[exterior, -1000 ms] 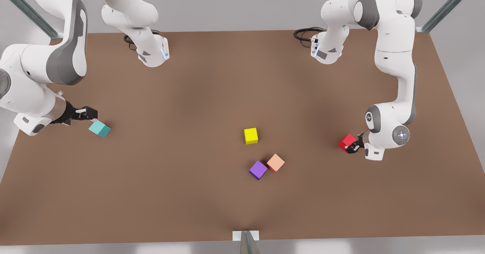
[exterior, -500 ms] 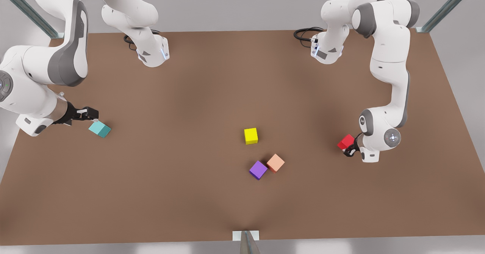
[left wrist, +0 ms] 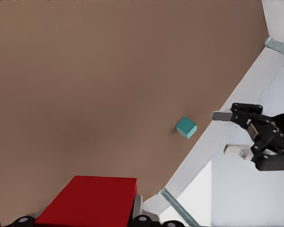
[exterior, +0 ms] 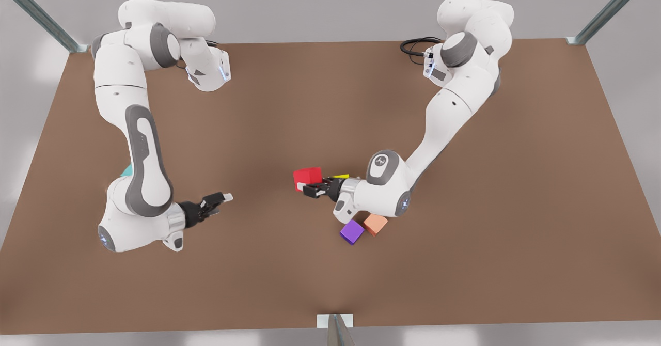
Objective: Pick up red wooden cube and pass to hand red wooden cube and place in blue wooden cube
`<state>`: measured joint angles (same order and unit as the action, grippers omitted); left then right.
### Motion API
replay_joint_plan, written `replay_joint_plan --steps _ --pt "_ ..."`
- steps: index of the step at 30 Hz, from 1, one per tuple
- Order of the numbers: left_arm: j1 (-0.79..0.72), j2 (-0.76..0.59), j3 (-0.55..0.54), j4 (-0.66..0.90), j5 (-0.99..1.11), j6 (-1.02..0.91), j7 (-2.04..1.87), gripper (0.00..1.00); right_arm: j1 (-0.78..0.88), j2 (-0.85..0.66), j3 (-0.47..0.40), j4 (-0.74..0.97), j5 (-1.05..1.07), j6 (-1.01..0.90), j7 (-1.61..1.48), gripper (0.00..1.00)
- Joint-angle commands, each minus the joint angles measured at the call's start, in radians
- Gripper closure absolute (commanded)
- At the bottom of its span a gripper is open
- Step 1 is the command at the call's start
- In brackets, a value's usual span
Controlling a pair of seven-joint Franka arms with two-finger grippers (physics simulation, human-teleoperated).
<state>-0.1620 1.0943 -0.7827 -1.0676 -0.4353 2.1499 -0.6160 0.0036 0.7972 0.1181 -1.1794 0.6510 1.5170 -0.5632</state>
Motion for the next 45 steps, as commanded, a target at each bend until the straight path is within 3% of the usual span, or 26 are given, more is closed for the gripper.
replay_joint_plan --steps 1,5,7,13,21,45 --pt "-0.001 0.002 -0.004 0.003 -0.034 0.127 0.245 0.46 0.009 0.028 0.043 0.011 0.153 0.228 -1.257 0.0" --pt "-0.002 0.022 -0.009 0.018 -0.048 0.153 0.425 0.47 0.004 0.033 0.058 -0.014 0.285 0.256 -1.546 0.0" --pt "-0.016 0.032 -0.027 0.031 -0.111 0.267 0.616 0.47 -0.013 0.027 0.057 -0.038 0.321 0.259 -1.606 0.0" --pt "-0.013 0.079 -0.047 0.06 -0.218 0.265 0.619 0.46 -0.016 -0.059 0.055 -0.247 0.513 0.359 -1.609 0.0" --pt "-0.011 0.09 -0.047 0.06 -0.218 0.231 0.743 0.43 0.048 -0.046 0.057 -0.269 0.674 0.413 -1.584 0.0" --pt "-0.004 0.099 -0.044 0.058 -0.27 0.234 0.797 0.43 0.068 -0.096 0.095 -0.401 0.722 0.344 -1.572 0.0"
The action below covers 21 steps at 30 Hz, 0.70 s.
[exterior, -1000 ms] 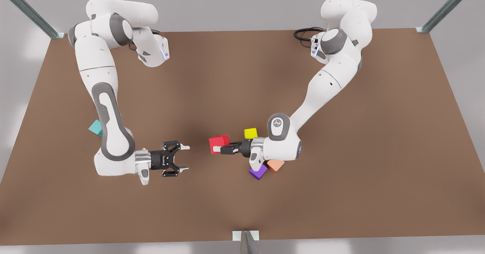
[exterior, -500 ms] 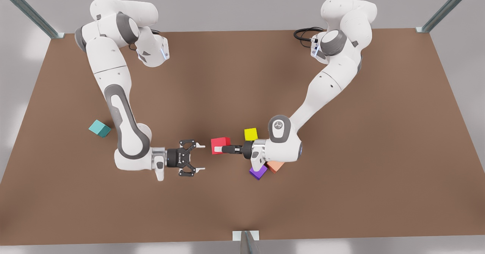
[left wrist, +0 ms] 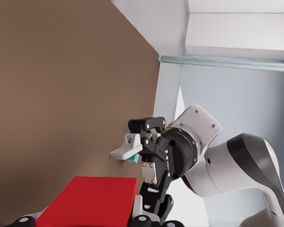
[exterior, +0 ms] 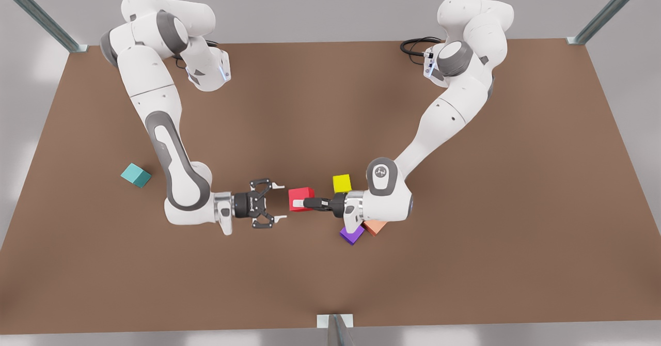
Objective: Pick up red wooden cube and pass to hand red wooden cube and place in blue wooden cube
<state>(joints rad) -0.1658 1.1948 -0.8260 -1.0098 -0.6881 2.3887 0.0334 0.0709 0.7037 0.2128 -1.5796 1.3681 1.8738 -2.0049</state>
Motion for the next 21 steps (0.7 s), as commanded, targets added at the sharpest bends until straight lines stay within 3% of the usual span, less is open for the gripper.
replay_joint_plan --steps 1,19,20,21 --pt "0.0 -0.001 -0.001 0.0 -0.018 -0.005 0.148 0.43 0.003 -0.004 0.0 -0.006 0.009 -0.013 -0.132 0.0" --pt "-0.009 0.003 -0.005 0.002 -0.021 0.007 0.148 0.43 0.072 0.027 0.0 0.007 0.115 0.054 -0.13 0.0" --pt "-0.009 0.003 -0.005 0.002 -0.021 0.007 0.148 0.43 0.075 0.027 0.0 0.007 0.115 0.054 -0.129 0.09" --pt "-0.008 0.003 -0.005 0.002 -0.021 0.007 0.149 0.43 0.076 0.027 -0.001 0.009 0.114 0.054 -0.129 0.25"
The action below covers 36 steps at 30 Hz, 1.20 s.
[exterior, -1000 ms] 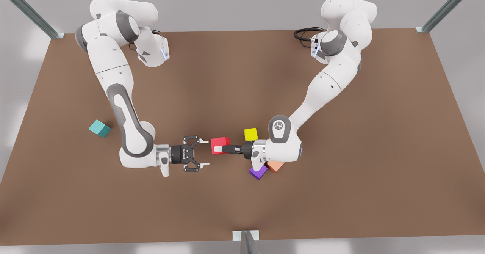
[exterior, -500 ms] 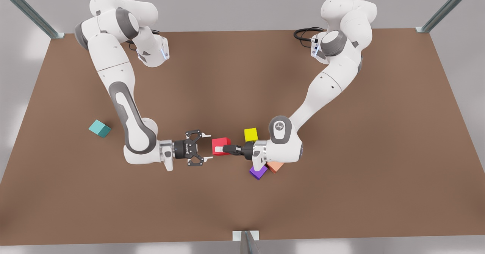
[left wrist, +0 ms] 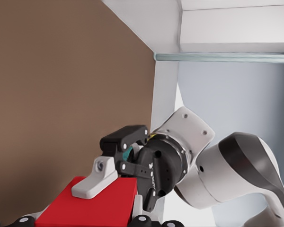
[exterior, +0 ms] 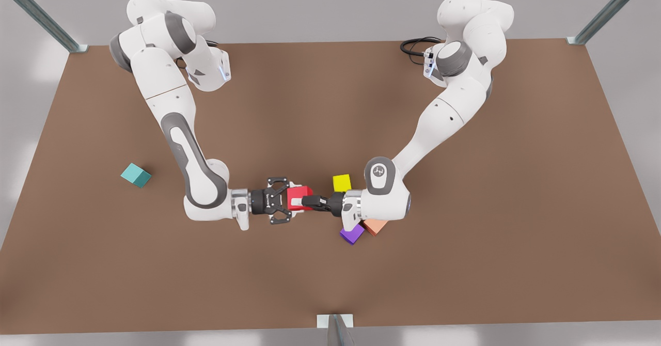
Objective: Pick up red wooden cube and pass to hand red wooden cube and place in blue wooden cube
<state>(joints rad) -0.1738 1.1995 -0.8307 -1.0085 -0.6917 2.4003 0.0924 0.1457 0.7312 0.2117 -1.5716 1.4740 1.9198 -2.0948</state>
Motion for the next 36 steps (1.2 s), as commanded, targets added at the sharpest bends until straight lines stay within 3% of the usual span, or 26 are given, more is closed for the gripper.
replay_joint_plan --steps 1,5,7,8,9,17,19,21,23,26,28,29,30,31,33,36 --pt "0.0 -0.001 -0.001 0.001 -0.017 -0.004 0.09 0.43 0.002 -0.001 0.0 0.001 0.006 0.008 -0.041 0.4" --pt "0.0 -0.001 -0.001 0.001 -0.017 -0.004 0.09 0.43 0.002 -0.001 0.0 0.001 0.006 0.007 -0.039 0.42" --pt "0.0 -0.001 -0.001 0.001 -0.017 -0.006 0.09 0.36 0.002 -0.001 0.0 0.001 0.006 0.007 -0.039 0.41" --pt "0.0 -0.001 -0.001 0.001 -0.017 -0.006 0.09 0.14 0.0 -0.001 0.002 0.001 0.006 0.005 -0.037 0.41" --pt "0.002 -0.001 -0.001 -0.001 -0.035 -0.006 0.087 0.0 0.0 -0.001 0.0 0.001 0.006 0.001 -0.036 0.41" --pt "0.039 -0.014 0.007 -0.012 -0.058 -0.067 0.029 0.0 -0.003 -0.001 0.0 0.001 0.0 -0.002 -0.039 0.41" --pt "0.094 -0.037 0.005 -0.012 0.09 -0.087 -0.121 0.0 -0.014 -0.004 -0.012 0.01 -0.052 -0.007 -0.037 0.41" --pt "0.292 -0.069 0.002 -0.01 0.155 -0.389 -0.148 0.0 -0.054 -0.009 -0.012 0.024 -0.21 -0.01 -0.013 0.41" --pt "0.467 -0.156 0.002 -0.01 0.446 -0.661 -0.164 0.0 -0.069 -0.016 -0.052 0.044 -0.411 -0.015 -0.008 0.41" --pt "0.478 -0.362 -0.007 -0.01 1.033 -1.012 -0.181 0.0 -0.1 -0.032 -0.058 0.116 -0.892 -0.031 0.28 0.41" --pt "0.499 -0.409 -0.007 -0.002 1.124 -1.124 -0.23 0.0 -0.087 -0.052 -0.057 0.16 -1.254 0.027 0.478 0.41" --pt "0.49 -0.471 0.019 -0.015 1.121 -1.121 -0.276 0.0 -0.074 -0.081 -0.057 0.16 -1.389 0.038 0.59 0.41" --pt "0.258 -0.726 0.431 -0.248 0.975 -0.964 -0.28 0.0 -0.067 -0.085 -0.049 0.162 -1.455 0.064 0.699 0.41" --pt "0.137 -0.992 0.665 -0.615 0.761 -0.641 -0.26 0.0 -0.066 -0.085 -0.057 0.162 -1.474 0.068 0.746 0.41" --pt "0.111 -0.966 0.667 -0.558 0.762 -0.788 -0.235 0.0 -0.072 -0.092 -0.058 0.165 -1.629 0.128 0.797 0.41" --pt "0.106 -0.951 0.639 -0.498 0.709 -0.843 -0.243 0.0 -0.08 -0.092 -0.083 0.156 -1.782 0.169 0.812 0.41"
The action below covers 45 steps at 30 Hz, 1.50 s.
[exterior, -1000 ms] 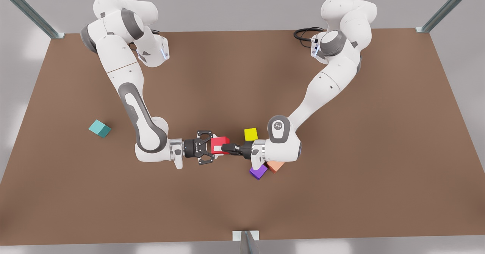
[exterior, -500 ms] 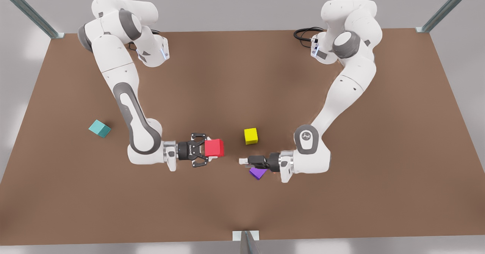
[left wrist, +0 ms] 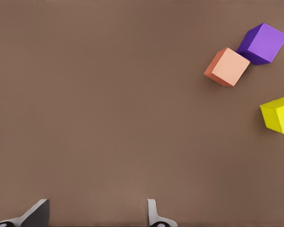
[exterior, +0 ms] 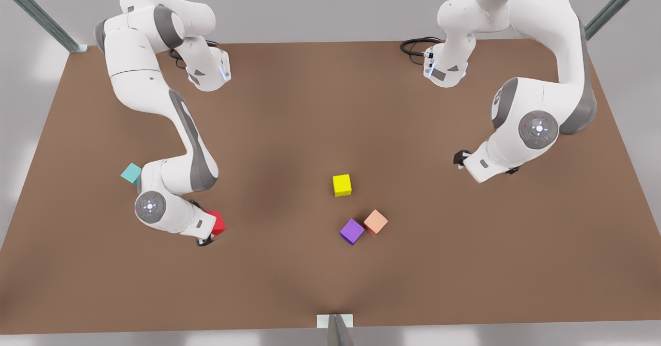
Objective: Pick up red wooden cube and pass to hand red wooden cube and place in blue wooden cube
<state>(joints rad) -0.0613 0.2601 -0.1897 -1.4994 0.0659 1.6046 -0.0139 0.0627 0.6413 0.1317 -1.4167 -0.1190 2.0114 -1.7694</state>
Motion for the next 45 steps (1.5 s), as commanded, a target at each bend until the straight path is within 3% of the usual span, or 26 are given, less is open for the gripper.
replay_joint_plan --steps 1,3,10,21,31,45 --pt "0.003 0.04 0.002 0.08 -0.132 -0.086 -0.135 0.0 -0.03 -0.003 -0.007 -0.018 -0.192 0.084 0.478 0.41" --pt "0.017 0.1 0.006 0.159 -0.063 -0.106 -0.13 0.0 -0.084 -0.097 -0.006 -0.145 -0.191 0.095 0.475 0.41" --pt "0.031 0.111 0.001 0.157 0.005 -0.1 -0.049 0.0 -0.227 -0.333 -0.009 -0.498 -0.228 0.222 0.439 0.41" --pt "0.034 0.113 0.003 0.157 0.008 -0.101 -0.049 0.0 -0.4 -0.396 -0.006 -0.68 -0.219 0.273 0.254 0.41" --pt "0.034 0.113 0.003 0.156 0.006 -0.104 -0.051 0.0 -0.445 -0.414 -0.01 -0.697 -0.226 0.182 0.073 0.39" --pt "0.017 0.131 -0.001 0.157 0.009 -0.121 -0.051 0.0 -0.535 -0.385 -0.023 -0.755 -0.261 0.219 0.044 0.39"
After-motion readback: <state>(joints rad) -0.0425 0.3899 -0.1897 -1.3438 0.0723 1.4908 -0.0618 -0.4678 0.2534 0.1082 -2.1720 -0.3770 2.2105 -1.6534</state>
